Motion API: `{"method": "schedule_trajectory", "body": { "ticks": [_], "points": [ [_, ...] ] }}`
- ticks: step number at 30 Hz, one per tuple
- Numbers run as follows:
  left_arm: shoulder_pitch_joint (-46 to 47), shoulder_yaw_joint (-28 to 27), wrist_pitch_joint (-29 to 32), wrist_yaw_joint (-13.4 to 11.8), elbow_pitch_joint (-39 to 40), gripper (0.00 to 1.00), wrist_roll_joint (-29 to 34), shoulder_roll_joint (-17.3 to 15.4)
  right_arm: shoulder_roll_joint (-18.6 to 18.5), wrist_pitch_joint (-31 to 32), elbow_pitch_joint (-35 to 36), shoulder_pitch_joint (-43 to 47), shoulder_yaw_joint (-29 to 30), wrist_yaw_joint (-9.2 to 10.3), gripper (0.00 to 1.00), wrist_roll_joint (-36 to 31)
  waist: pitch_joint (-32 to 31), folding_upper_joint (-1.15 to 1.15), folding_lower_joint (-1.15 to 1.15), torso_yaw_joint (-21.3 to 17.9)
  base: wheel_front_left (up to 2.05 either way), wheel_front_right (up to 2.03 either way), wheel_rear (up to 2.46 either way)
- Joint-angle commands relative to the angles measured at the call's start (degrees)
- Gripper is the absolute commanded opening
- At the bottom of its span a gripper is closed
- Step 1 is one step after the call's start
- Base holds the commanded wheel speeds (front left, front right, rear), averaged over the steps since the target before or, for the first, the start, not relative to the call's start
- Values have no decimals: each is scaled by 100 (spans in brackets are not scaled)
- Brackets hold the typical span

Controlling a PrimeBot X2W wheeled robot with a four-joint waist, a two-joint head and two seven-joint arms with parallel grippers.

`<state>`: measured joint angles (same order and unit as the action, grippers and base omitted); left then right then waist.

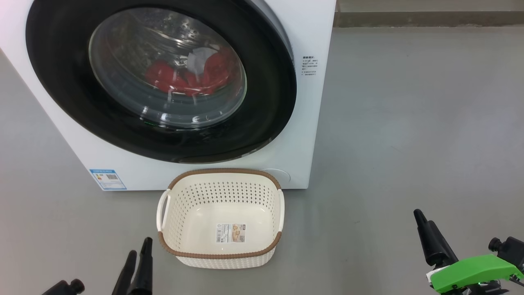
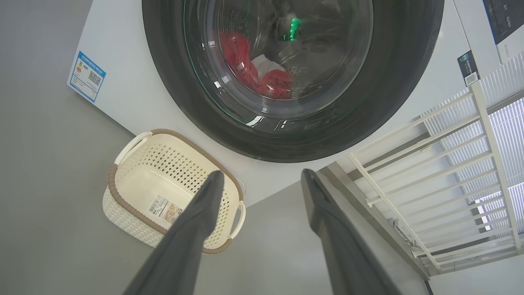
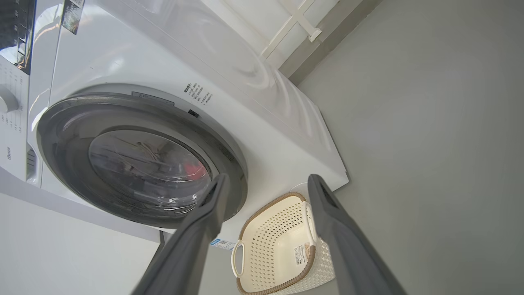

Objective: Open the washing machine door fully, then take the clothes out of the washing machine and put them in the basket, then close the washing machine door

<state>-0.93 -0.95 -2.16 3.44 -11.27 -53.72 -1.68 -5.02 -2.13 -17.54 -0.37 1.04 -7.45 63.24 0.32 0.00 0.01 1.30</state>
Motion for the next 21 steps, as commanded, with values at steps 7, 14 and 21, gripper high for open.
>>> {"method": "schedule_trajectory", "body": {
  "ticks": [7,14,21],
  "points": [
    [19,71,-164,-173,250,100,661,-183,-154,-176,147,-57,-122,-2,100,-626,8,0,0,-6,0,0,0],
    [-4,217,-283,-335,332,100,1175,-267,-159,-294,190,-37,-137,-2,100,-1118,33,0,0,-16,0,0,0],
    [6,317,-402,-491,424,100,1641,-339,-166,-412,256,-26,-145,-2,100,-1546,81,0,0,-9,0,0,0]
  ]
}}
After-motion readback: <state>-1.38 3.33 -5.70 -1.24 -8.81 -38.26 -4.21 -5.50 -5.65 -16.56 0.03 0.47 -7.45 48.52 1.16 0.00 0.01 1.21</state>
